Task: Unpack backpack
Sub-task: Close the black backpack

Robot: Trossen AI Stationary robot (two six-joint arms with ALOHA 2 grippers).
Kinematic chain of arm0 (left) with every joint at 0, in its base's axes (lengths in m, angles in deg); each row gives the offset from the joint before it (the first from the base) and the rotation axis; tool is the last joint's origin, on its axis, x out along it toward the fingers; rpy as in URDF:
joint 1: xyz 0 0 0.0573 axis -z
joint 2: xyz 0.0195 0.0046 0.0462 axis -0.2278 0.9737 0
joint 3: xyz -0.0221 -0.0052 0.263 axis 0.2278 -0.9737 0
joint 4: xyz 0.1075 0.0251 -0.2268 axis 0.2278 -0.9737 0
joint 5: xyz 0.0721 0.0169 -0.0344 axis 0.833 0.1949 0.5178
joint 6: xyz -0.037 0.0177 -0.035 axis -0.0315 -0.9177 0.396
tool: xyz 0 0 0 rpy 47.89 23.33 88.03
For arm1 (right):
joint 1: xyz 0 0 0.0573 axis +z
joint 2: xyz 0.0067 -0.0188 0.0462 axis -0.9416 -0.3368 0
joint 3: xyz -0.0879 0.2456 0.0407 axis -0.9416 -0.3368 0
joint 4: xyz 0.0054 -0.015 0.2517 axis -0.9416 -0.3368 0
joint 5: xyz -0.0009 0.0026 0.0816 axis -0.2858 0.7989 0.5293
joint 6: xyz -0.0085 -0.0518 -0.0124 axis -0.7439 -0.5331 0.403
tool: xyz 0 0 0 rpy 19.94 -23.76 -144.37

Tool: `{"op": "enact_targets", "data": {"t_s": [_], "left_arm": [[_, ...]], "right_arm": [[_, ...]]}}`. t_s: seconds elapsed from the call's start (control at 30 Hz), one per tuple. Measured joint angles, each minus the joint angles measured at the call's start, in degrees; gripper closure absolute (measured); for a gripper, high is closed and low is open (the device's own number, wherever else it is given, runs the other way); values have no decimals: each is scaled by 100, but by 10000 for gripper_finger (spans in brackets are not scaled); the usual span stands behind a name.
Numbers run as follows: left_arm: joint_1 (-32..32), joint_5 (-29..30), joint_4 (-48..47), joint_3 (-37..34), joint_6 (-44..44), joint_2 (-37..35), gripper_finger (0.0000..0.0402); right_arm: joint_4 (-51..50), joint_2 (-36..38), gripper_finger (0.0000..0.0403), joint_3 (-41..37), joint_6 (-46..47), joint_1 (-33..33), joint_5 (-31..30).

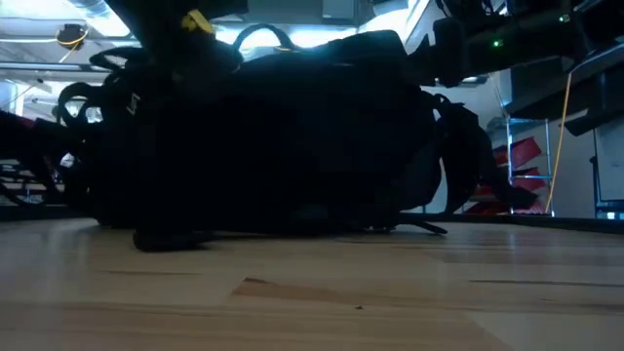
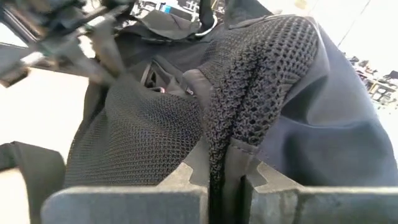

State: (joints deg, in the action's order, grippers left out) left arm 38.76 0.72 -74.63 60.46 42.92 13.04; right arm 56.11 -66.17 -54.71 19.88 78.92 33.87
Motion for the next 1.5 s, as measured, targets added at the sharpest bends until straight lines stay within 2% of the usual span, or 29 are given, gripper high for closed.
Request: {"op": "enact_targets", "data": {"t_s": [0.37, 0.5, 0.7, 0.8, 0.9, 1.03, 1.17, 1.37, 1.5], "left_arm": [[-533, 598, 92, -200, 126, 13, 367], [-418, 763, 1145, -162, -185, -26, 367], [-265, 324, 3741, -84, -1961, -28, 367], [-385, 200, 4799, -84, -2423, -28, 367], [-567, 128, 5231, -84, -2139, -22, 367], [-841, -378, 5128, -84, -1813, 28, 364], [-900, -621, 5412, -87, -1977, 81, 328], [-684, -546, 6418, -86, -2802, 76, 239], [-673, -606, 6427, -82, -3015, 68, 195]], "right_arm": [[37, 0, 398, 0, 198, 11, 520], [42, 0, 398, -4, 259, 13, 549], [71, 0, 398, -4, 261, 13, 618], [75, 0, 398, -4, 259, 12, 621], [101, 0, 398, -4, 259, 11, 621], [150, 0, 398, -4, 259, 11, 619], [99, 0, 398, 30, 252, 12, 617], [77, 0, 398, 52, 240, 4, 614], [62, 0, 398, 55, 240, 4, 614]]}}
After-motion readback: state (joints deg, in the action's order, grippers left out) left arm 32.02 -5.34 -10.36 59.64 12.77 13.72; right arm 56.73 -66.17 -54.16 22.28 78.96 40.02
